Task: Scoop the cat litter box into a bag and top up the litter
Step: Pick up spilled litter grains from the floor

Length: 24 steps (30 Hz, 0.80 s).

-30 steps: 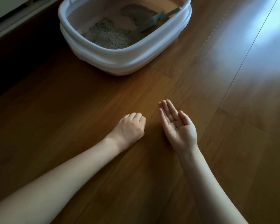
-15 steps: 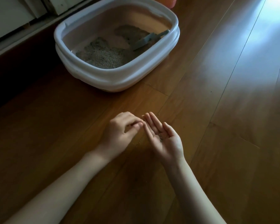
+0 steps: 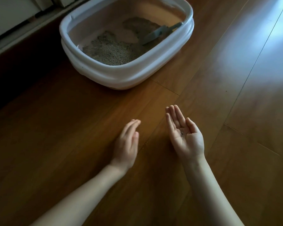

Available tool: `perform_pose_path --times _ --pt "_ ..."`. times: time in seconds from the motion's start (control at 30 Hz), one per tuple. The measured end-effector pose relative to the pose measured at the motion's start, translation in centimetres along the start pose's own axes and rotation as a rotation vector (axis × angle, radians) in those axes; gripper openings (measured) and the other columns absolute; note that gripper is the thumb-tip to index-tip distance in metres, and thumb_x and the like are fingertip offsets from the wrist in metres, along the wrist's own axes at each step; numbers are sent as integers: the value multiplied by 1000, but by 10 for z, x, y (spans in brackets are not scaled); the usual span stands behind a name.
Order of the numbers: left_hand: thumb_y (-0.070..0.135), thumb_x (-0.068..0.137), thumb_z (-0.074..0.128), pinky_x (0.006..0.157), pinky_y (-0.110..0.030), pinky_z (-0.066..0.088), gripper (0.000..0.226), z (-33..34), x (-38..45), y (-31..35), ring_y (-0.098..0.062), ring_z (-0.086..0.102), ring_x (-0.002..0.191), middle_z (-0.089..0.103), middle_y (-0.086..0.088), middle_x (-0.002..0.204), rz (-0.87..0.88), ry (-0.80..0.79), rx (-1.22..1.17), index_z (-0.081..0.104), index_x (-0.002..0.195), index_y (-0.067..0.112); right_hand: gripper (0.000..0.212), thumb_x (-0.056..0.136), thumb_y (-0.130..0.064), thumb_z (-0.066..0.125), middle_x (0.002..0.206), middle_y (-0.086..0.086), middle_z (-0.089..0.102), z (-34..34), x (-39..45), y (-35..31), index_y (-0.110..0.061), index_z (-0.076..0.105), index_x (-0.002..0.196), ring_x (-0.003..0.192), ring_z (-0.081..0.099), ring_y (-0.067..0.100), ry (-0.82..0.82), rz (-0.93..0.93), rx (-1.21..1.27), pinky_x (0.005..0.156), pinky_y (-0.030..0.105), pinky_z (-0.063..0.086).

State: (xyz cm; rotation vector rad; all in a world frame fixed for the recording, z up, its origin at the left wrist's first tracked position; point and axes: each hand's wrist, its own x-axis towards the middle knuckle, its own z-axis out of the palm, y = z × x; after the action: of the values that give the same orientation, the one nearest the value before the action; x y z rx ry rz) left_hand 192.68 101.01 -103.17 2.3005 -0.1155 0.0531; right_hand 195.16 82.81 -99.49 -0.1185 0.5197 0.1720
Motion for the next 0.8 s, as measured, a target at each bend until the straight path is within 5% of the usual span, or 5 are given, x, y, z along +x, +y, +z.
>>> perform_pose_path --times 0.43,0.8 --pt "16 91 46 110 -25 22 41 49 76 32 -27 43 132 51 -14 137 353 -342 122 55 130 3 46 97 -16 31 129 25 57 -4 -6 -22 13 64 111 118 57 36 -52 -100 43 99 44 46" --pt "22 92 43 105 -16 33 38 -11 26 8 -16 56 119 63 -8 123 554 -431 237 65 118 6 49 100 -17 29 126 26 58 -5 -15 -4 13 65 109 112 61 37 -39 -27 -15 99 44 47"
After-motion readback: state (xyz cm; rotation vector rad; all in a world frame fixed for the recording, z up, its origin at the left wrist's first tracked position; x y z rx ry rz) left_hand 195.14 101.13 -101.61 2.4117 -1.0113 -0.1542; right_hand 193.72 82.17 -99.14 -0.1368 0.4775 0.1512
